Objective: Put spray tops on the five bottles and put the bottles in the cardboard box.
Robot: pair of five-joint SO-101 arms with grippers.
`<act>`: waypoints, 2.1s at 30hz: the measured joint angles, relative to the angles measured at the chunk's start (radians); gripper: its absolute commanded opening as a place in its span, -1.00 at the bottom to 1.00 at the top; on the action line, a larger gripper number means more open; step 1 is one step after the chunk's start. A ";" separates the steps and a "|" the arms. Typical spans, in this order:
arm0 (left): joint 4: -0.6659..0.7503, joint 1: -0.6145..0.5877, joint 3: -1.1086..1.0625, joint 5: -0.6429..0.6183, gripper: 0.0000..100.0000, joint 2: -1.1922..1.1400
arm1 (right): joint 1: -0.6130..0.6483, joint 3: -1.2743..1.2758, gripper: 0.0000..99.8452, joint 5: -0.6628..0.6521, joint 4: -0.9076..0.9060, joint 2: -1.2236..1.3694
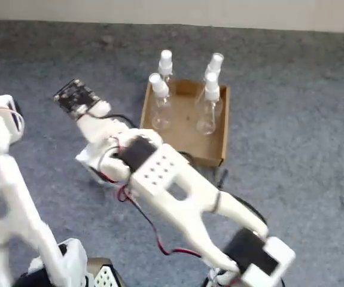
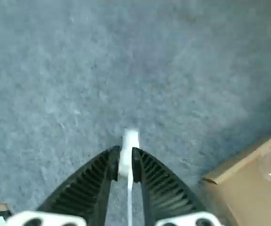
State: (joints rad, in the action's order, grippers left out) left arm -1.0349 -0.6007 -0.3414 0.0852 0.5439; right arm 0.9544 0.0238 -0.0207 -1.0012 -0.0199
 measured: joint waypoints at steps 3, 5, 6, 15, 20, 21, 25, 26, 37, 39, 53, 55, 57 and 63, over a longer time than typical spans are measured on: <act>-0.003 -0.043 0.043 0.037 -0.73 -0.138 | 0.011 -0.051 -0.99 0.049 0.000 0.123; -0.003 -0.063 0.046 0.058 -0.73 -0.201 | 0.012 -0.087 -0.98 0.100 0.000 0.201; -0.003 -0.069 0.048 0.068 -0.73 -0.226 | 0.012 -0.109 -0.97 0.118 0.000 0.239; -0.003 -0.078 0.048 0.127 -0.73 -0.371 | 0.012 -0.192 -0.52 0.150 0.006 0.422; -0.003 -0.078 0.048 0.127 -0.73 -0.428 | 0.012 -0.192 -0.47 0.150 -0.061 0.420; -0.003 -0.078 0.048 0.127 -0.73 -0.433 | 0.012 -0.196 -0.46 0.150 -0.092 0.417; -0.003 -0.078 0.048 0.127 -0.73 -0.437 | 0.012 -0.245 -0.36 0.150 -0.233 0.353; -0.003 -0.078 0.048 0.127 -0.73 -0.437 | 0.012 -0.259 -0.33 0.150 -0.270 0.333; -0.003 -0.078 0.048 0.127 -0.73 -0.437 | 0.018 -0.281 -0.28 0.150 -0.451 0.114; -0.003 -0.078 0.048 0.127 -0.73 -0.437 | 0.018 -0.281 -0.28 0.150 -0.476 0.058; -0.003 -0.087 0.035 0.198 -0.73 -0.439 | 0.017 0.035 -0.28 -0.519 -0.738 -0.101; -0.003 -0.087 0.035 0.233 -0.73 -0.439 | 0.017 0.143 -0.28 -0.635 -0.738 -0.149; -0.003 -0.089 0.035 0.242 -0.73 -0.439 | 0.018 0.249 -0.28 -0.724 -0.735 -0.209; -0.003 -0.103 0.035 0.250 -0.73 -0.440 | 0.026 0.562 -0.27 -0.812 -0.568 -0.404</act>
State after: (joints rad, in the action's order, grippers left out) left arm -1.0380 -0.7035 -0.3061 0.3353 0.1036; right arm 0.9805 0.5854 -0.8324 -1.5689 -0.4235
